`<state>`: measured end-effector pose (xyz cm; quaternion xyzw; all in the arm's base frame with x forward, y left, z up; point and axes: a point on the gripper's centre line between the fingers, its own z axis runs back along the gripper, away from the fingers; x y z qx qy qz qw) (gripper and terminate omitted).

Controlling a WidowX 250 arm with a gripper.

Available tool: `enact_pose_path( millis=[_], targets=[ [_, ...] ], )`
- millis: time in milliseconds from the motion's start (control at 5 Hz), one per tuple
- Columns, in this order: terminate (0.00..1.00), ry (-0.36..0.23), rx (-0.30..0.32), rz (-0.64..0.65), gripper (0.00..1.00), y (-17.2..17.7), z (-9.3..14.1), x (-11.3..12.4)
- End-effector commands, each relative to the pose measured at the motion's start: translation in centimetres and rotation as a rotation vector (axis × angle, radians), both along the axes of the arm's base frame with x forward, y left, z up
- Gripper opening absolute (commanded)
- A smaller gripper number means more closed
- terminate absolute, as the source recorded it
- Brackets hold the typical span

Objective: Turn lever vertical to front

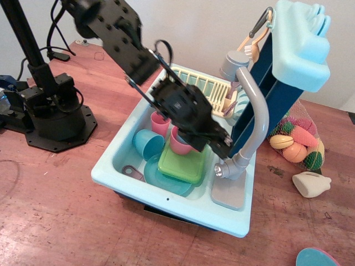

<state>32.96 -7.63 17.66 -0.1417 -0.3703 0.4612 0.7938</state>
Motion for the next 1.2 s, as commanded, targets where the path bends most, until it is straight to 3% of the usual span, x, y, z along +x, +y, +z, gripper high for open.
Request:
enact_pose_path(
  millis=[0, 200, 400, 600, 1000],
  targets=[
    [0.0, 0.004, -0.004, 0.002, 1.0, 1.3, 1.6, -2.4],
    [0.0, 0.11, -0.007, -0.092, 1.0, 1.2, 1.5, -0.6],
    [0.0, 0.14, -0.011, -0.126, 1.0, 0.7, 1.7, 0.3],
    [0.0, 0.072, -0.058, -0.078, 1.0, 0.4, 0.5, -1.2],
    [0.0, 0.072, -0.058, -0.078, 1.0, 0.4, 0.5, -1.2]
  ],
)
